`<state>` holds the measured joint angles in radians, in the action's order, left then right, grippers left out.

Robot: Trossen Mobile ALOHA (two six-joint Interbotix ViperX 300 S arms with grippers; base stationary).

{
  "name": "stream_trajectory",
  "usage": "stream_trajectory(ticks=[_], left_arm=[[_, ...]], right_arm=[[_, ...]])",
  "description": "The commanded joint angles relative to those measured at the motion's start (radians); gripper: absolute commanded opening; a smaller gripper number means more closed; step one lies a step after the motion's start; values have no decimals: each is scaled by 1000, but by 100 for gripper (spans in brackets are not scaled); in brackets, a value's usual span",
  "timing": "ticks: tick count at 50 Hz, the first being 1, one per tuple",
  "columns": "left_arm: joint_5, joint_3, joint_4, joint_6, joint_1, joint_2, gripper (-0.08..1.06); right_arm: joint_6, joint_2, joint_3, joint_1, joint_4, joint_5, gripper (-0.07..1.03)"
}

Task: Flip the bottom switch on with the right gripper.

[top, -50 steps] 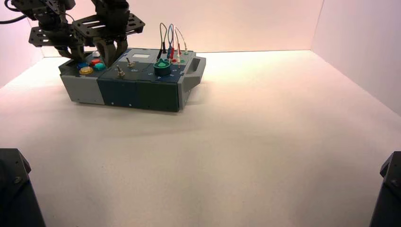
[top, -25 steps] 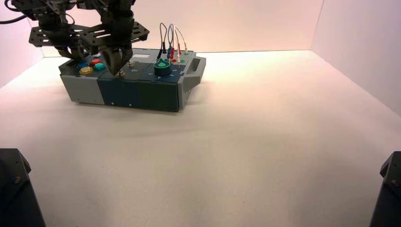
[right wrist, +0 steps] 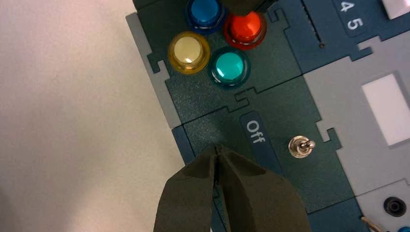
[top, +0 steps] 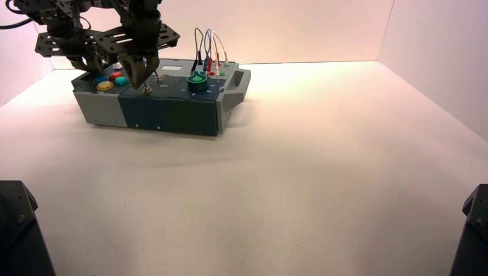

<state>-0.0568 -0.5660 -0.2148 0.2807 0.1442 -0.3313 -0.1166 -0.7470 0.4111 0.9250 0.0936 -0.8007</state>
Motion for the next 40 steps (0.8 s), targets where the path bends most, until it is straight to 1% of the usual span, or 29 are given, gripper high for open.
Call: stream_trajectory(ticks=[1,10,18,26,40], left_arm=[[-3,0,0,0,20,9,-3],[-3,2,0,2,20,9,-3],[-3,0,0,2,20,9,-3],[-3,0,0,0,20,9,-3],[-3,0,0,2,20,11,-3]], right_arm=[[-3,74,23,-11,-9,6,-2],[-3,75,21,-12,-18,6,-2],[-3,75,34,-12,-35,-5,-2],[-3,84,37,-12,-38,-11,-2],[-3,109,8,-14,-43,-11,-2]])
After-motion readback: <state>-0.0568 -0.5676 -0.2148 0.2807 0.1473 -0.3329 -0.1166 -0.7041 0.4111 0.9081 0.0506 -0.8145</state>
